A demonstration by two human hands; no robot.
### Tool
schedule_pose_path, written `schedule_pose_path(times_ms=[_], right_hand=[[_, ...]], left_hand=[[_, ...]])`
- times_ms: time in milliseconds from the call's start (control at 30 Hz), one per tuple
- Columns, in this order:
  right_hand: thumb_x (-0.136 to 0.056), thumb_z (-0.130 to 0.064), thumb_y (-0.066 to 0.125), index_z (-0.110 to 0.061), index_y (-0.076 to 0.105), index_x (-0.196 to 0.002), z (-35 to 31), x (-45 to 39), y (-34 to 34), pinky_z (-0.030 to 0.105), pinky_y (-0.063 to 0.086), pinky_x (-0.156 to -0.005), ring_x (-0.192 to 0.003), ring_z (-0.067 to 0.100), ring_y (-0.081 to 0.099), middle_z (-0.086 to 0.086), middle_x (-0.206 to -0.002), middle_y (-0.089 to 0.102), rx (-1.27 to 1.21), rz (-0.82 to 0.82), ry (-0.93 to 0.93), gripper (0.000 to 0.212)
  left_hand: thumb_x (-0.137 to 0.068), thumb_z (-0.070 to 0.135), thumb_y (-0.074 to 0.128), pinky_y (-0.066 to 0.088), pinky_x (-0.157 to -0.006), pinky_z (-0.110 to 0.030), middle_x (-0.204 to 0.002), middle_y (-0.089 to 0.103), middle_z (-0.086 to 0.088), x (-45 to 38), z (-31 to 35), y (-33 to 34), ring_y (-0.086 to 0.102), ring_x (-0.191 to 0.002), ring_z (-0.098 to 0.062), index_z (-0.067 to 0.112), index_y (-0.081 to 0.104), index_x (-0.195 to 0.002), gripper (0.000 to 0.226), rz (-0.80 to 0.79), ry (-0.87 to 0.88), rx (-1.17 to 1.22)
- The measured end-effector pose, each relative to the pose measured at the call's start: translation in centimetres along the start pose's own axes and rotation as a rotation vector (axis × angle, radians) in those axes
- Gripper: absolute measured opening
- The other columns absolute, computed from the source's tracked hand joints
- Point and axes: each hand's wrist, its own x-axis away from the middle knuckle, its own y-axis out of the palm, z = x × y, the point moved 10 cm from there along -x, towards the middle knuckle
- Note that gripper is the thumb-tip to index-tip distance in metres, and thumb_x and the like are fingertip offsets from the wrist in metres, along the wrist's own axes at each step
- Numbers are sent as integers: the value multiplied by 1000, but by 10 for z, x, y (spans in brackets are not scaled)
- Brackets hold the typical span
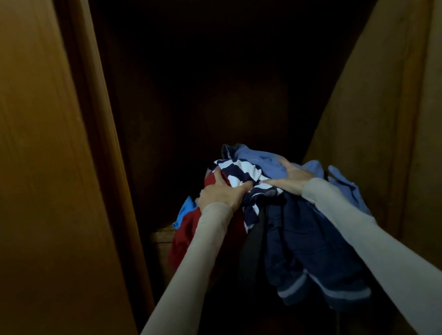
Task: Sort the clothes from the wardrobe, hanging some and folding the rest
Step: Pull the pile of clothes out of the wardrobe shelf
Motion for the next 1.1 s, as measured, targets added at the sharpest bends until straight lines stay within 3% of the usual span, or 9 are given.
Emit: schedule_pose_path(times_ms=[200, 333, 433, 667, 1100], right_hand=[[-82, -43, 60, -34, 30, -138, -14, 21, -5, 43, 42, -90, -117, 41, 47, 21, -133, 45, -33, 185, -132, 65], [-82, -31, 60, -25, 41, -131, -29, 47, -15, 41, 41, -85, -110, 41, 49, 22, -123, 48, -53, 325, -251, 53], [-82, -26, 62, -22, 44, -129, -33, 66, -23, 41, 43, -82, -104, 42, 51, 19, -118, 46, -101, 421, -311, 50], [-82, -20, 67, -8, 38, -133, -46, 101, -34, 38, 45, -72, -93, 39, 55, 17, -120, 39, -38, 602, -401, 60], [-79, -19, 71, 0, 43, -130, -90, 178, -30, 43, 48, -75, -93, 41, 56, 25, -119, 41, 91, 744, -391, 60]], left_hand=[[-76, 63, 55, 39, -95, -46, -111, 62, -15, 27, 15, -16, 53, -107, -37, 20, 34, -135, 76, 282, 149, 34], [-58, 75, 43, 43, -88, -43, -99, 65, -11, 43, 13, -26, 56, -97, -34, 22, 43, -123, 84, 424, 207, 154], [-57, 75, 43, 43, -85, -41, -95, 65, -6, 52, 11, -31, 55, -92, -29, 23, 46, -117, 80, 522, 254, 210], [-62, 66, 50, 40, -86, -40, -93, 64, -4, 76, 18, -45, 55, -93, -26, 20, 50, -118, 72, 635, 355, 232], [-65, 63, 49, 45, -78, -41, -83, 63, -4, 134, -6, -95, 58, -83, -28, 16, 57, -112, 67, 720, 465, 238]])
